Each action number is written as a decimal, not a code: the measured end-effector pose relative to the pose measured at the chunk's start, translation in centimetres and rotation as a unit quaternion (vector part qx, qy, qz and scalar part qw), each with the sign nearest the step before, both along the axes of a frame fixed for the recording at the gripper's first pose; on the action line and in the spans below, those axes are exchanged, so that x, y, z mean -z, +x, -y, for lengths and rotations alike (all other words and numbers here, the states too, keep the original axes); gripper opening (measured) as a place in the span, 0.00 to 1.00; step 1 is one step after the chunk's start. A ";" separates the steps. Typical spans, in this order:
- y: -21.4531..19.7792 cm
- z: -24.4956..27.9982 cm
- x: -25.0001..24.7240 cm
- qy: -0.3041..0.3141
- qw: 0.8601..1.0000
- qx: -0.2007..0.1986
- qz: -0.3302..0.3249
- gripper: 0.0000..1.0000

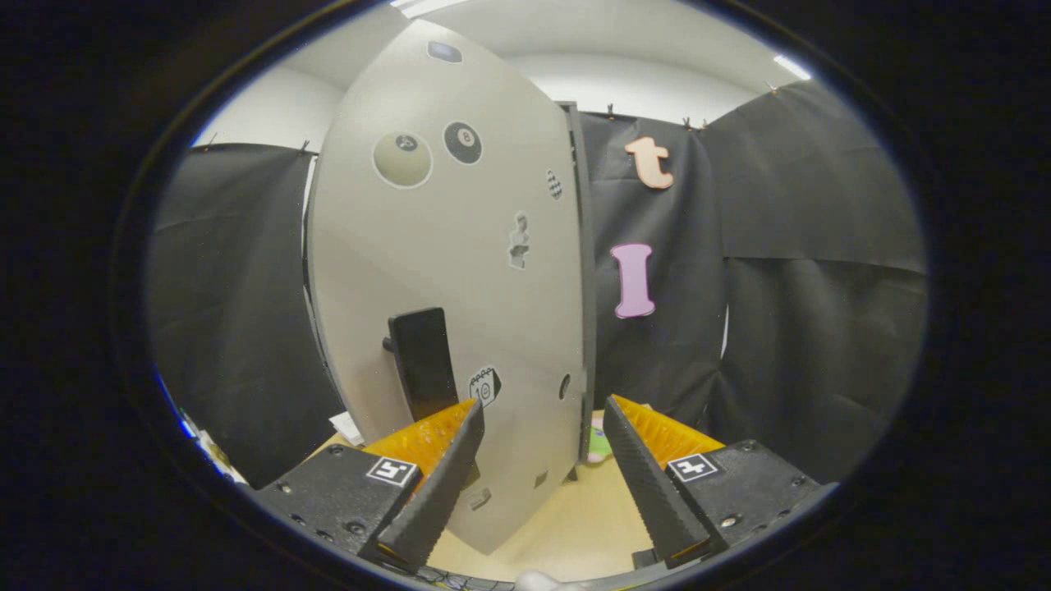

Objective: Open the shoe cabinet door, grab the shoes and put them into the shoe cabinet, then close the shoe cabinet door.

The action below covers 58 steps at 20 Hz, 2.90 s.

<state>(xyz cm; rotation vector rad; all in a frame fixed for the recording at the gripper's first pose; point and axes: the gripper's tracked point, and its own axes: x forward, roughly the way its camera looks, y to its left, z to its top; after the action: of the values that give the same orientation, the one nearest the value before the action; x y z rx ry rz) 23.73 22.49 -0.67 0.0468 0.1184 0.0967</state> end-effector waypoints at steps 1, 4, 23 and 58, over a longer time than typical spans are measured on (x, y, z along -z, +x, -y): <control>0.5 -0.9 -0.1 -0.001 1.000 -0.005 0.004 0.96; 1.8 -3.9 0.1 -0.008 1.000 -0.027 0.008 0.96; -3.6 -4.1 -1.4 -0.014 1.000 -0.012 0.015 0.99; -9.0 -1.7 -1.4 -0.011 0.999 0.025 0.021 0.99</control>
<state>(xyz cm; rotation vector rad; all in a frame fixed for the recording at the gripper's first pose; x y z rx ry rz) 14.73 24.14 0.72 0.0259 0.0772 0.0463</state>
